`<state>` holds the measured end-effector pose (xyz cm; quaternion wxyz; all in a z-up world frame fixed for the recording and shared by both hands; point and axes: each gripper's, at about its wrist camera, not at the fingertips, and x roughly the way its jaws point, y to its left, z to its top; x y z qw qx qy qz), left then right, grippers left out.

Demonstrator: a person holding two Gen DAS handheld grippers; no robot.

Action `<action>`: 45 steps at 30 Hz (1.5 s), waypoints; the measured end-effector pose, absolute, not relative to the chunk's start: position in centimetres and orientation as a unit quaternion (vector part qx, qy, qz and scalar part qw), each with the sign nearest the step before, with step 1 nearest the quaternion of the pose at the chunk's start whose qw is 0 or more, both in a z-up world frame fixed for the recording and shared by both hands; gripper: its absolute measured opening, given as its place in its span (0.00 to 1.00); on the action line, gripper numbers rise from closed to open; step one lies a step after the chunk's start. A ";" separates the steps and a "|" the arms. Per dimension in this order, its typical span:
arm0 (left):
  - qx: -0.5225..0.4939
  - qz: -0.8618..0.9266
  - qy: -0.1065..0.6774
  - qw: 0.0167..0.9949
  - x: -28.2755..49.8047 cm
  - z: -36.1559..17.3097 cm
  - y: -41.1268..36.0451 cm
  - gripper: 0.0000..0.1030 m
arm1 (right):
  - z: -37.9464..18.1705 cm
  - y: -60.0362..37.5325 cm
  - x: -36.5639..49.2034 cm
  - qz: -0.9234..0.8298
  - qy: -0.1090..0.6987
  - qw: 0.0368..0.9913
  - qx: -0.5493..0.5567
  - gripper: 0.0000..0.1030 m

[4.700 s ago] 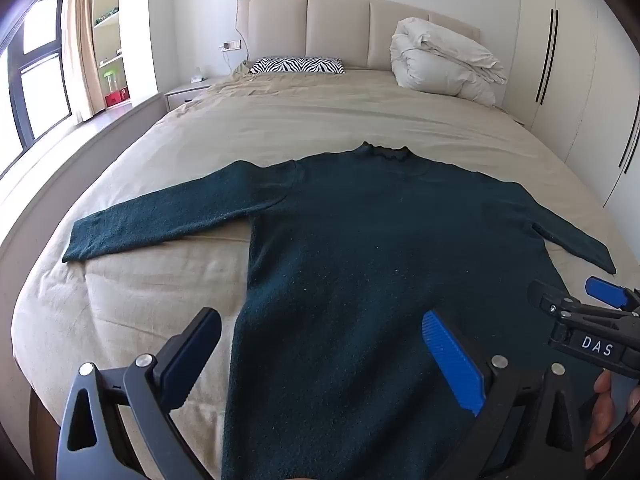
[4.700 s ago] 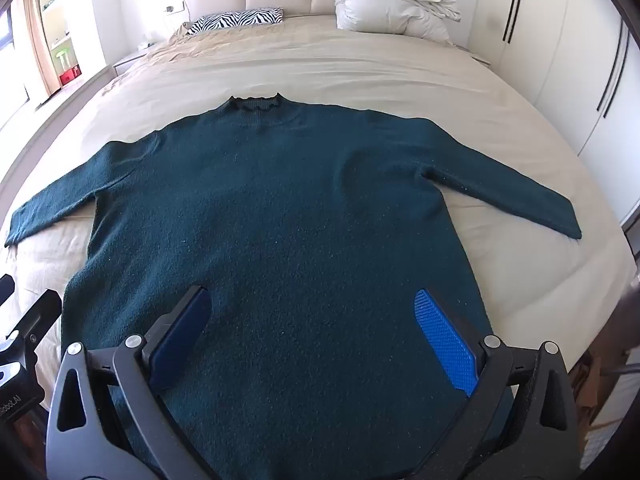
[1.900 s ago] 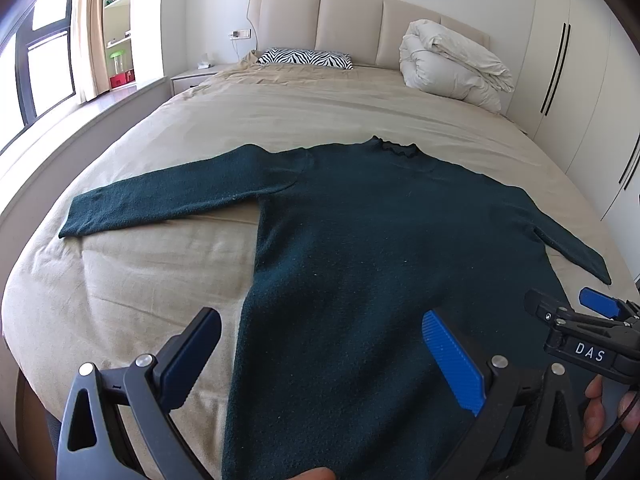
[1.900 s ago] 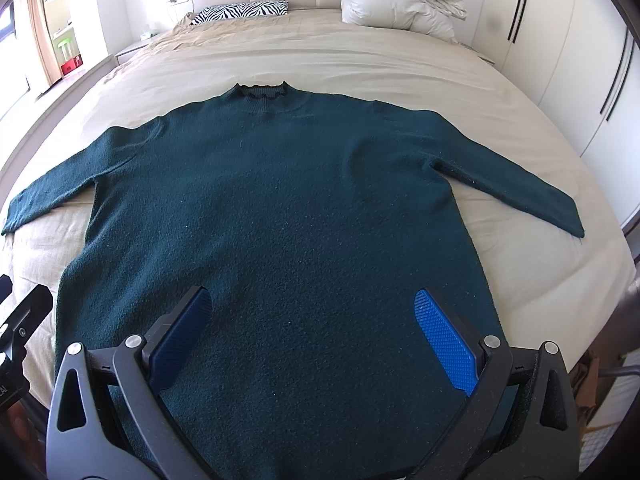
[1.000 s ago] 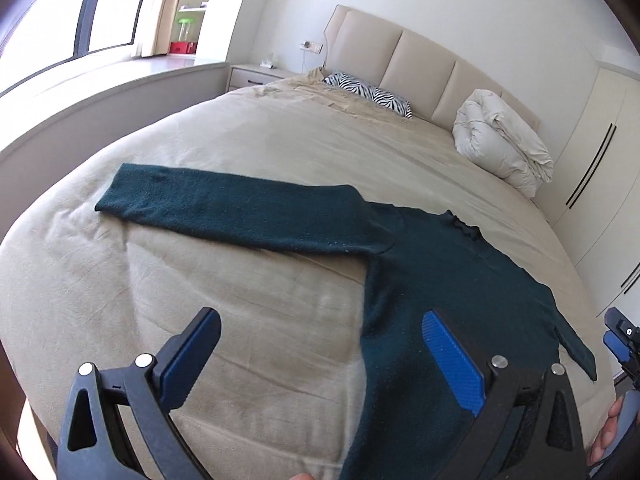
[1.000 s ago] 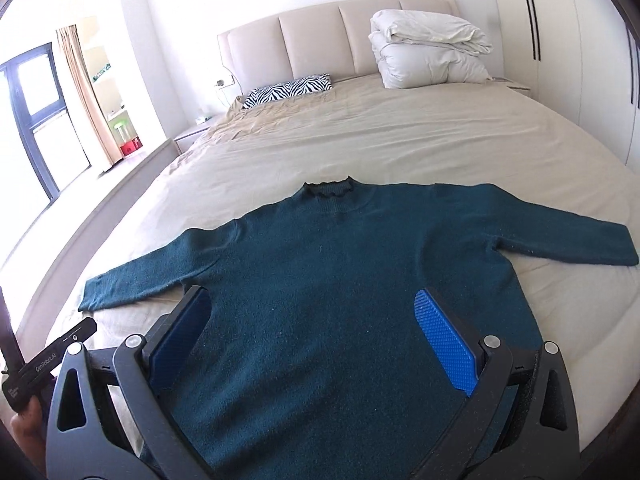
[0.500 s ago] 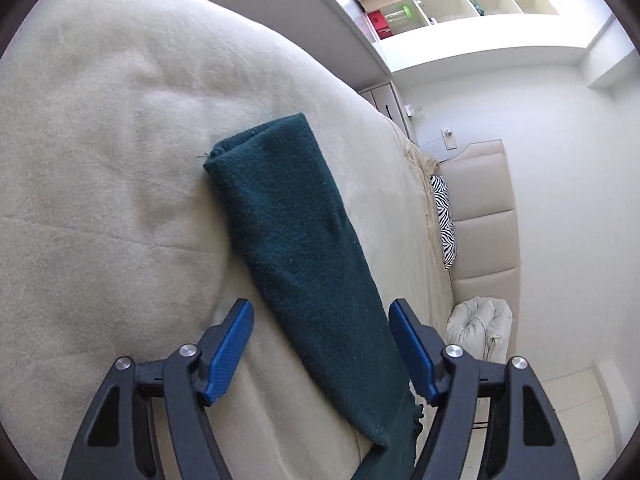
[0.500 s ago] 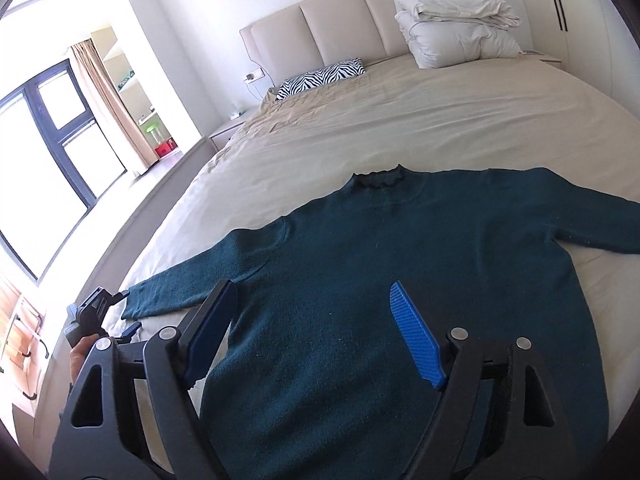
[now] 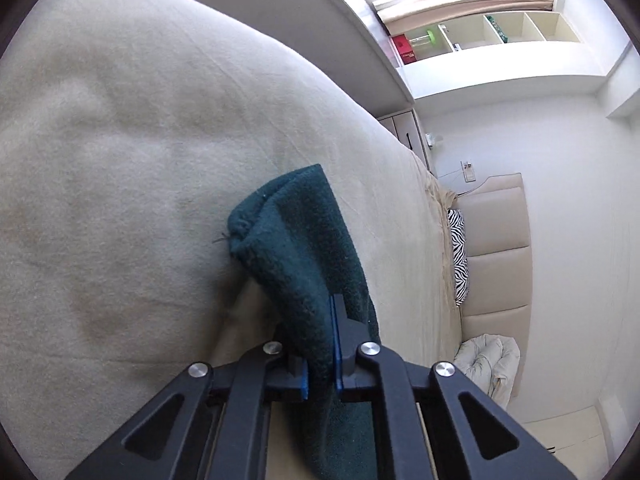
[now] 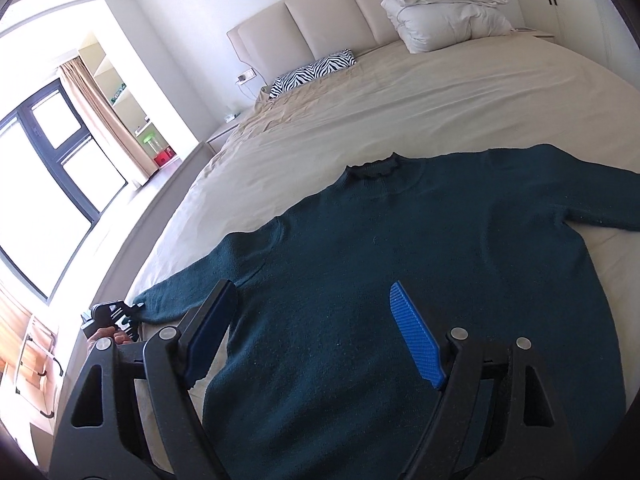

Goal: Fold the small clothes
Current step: 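Grasp the cuff of a dark green sweater sleeve with the left gripper, then carry the held sleeve across the sweater body with the left gripper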

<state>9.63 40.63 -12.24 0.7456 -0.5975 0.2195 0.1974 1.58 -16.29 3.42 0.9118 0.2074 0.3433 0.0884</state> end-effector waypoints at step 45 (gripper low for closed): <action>0.320 0.069 0.207 0.922 8.7 -7.4 1.4 0.64 | -6.6 -11.8 20.8 0.237 0.489 0.797 0.263 0.06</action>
